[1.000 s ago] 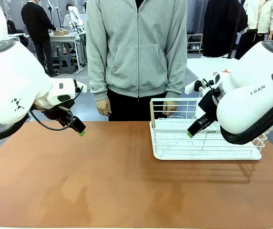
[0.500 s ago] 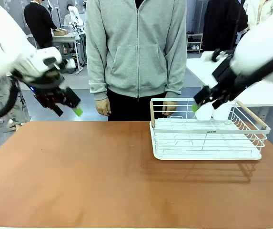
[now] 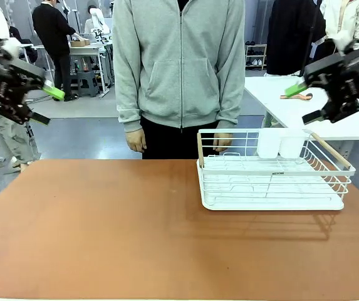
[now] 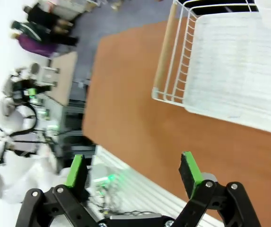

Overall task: Clean the table.
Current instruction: Pick up the Lint Roller when the human hands it over.

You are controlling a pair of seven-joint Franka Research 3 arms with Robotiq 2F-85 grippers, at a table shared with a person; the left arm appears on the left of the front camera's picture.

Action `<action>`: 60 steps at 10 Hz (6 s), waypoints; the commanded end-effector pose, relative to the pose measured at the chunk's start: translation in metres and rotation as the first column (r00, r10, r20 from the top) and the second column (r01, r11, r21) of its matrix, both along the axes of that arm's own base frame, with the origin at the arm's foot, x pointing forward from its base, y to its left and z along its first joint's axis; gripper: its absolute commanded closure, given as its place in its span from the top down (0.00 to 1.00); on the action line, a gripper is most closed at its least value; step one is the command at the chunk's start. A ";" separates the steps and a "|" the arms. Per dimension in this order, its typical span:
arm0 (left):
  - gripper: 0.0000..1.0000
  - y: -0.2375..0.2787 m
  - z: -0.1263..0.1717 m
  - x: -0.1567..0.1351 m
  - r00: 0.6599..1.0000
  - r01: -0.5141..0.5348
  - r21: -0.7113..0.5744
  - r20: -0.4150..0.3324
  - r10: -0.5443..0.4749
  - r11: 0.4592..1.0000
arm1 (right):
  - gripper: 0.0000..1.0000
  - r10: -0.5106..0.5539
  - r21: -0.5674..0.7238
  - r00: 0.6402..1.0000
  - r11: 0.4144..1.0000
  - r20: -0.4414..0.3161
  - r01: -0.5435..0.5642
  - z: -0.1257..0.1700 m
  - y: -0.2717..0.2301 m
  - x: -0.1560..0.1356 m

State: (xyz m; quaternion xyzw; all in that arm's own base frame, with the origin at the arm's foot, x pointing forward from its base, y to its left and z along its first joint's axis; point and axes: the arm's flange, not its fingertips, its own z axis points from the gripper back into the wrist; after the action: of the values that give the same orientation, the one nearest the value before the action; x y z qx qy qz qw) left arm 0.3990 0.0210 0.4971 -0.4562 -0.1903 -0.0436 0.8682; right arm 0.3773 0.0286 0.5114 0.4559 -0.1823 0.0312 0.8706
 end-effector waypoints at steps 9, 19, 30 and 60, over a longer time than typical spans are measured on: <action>1.00 0.196 -0.012 -0.069 0.977 -0.211 -0.343 -0.076 0.197 0.915 | 1.00 -0.126 0.304 0.973 0.935 -0.193 0.182 -0.016 -0.216 -0.049; 1.00 0.203 -0.015 -0.074 0.966 -0.256 -0.337 -0.111 0.232 0.906 | 1.00 -0.150 0.307 0.961 0.926 -0.232 0.219 -0.028 -0.236 -0.055; 1.00 0.203 -0.015 -0.074 0.966 -0.256 -0.337 -0.111 0.232 0.906 | 1.00 -0.150 0.307 0.961 0.926 -0.232 0.219 -0.028 -0.236 -0.055; 1.00 0.203 -0.015 -0.074 0.966 -0.256 -0.337 -0.111 0.232 0.906 | 1.00 -0.150 0.307 0.961 0.926 -0.232 0.219 -0.028 -0.236 -0.055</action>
State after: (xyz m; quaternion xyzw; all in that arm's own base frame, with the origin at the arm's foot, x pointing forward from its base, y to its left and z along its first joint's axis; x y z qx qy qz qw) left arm 0.3269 0.2232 0.4806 -0.5762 -0.2178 0.1161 0.7792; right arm 0.3252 -0.2085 0.4786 0.5744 -0.1362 -0.1285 0.7969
